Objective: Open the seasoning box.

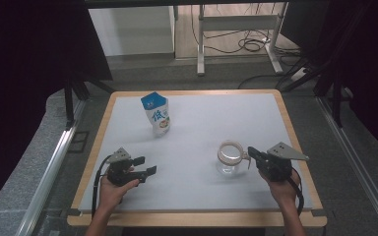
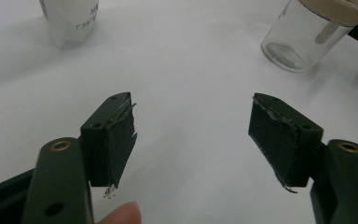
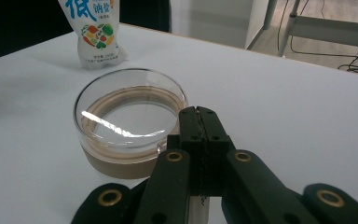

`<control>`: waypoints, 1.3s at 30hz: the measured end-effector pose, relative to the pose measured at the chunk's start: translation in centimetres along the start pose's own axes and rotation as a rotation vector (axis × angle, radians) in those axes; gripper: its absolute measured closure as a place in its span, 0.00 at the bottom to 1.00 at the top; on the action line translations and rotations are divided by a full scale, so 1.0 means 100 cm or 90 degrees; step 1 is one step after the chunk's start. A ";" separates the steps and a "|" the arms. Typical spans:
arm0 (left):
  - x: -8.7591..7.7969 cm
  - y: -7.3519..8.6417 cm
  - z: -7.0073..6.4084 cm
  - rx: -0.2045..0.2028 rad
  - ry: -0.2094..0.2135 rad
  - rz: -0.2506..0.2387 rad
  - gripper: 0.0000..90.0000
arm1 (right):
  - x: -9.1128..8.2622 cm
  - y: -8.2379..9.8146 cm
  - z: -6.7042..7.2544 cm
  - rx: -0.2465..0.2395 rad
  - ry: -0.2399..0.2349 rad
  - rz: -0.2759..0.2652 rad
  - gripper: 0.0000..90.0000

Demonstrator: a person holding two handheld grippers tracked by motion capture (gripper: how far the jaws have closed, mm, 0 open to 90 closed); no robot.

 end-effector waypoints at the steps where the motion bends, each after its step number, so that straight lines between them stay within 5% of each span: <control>1: 0.000 0.000 -0.001 0.000 0.001 0.001 0.36 | 0.000 0.000 0.001 -0.004 0.002 0.001 1.00; 26: 0.004 -0.003 -0.007 0.006 0.014 -0.013 0.59 | -0.001 0.001 0.004 -0.033 0.019 0.012 1.00; 32: 0.021 -0.023 -0.028 0.027 0.038 -0.030 0.80 | 0.000 0.001 0.004 -0.033 0.021 0.012 1.00; 39: 0.062 -0.054 -0.061 0.061 0.092 -0.031 0.98 | 0.000 0.001 0.004 -0.034 0.021 0.013 1.00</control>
Point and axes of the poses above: each handheld gripper's, and its own axes: x roughly forward along the jaws, y roughly out of its underside, z roughly to its left, the point moved 2 cm from there along x, roughly forward along the jaws
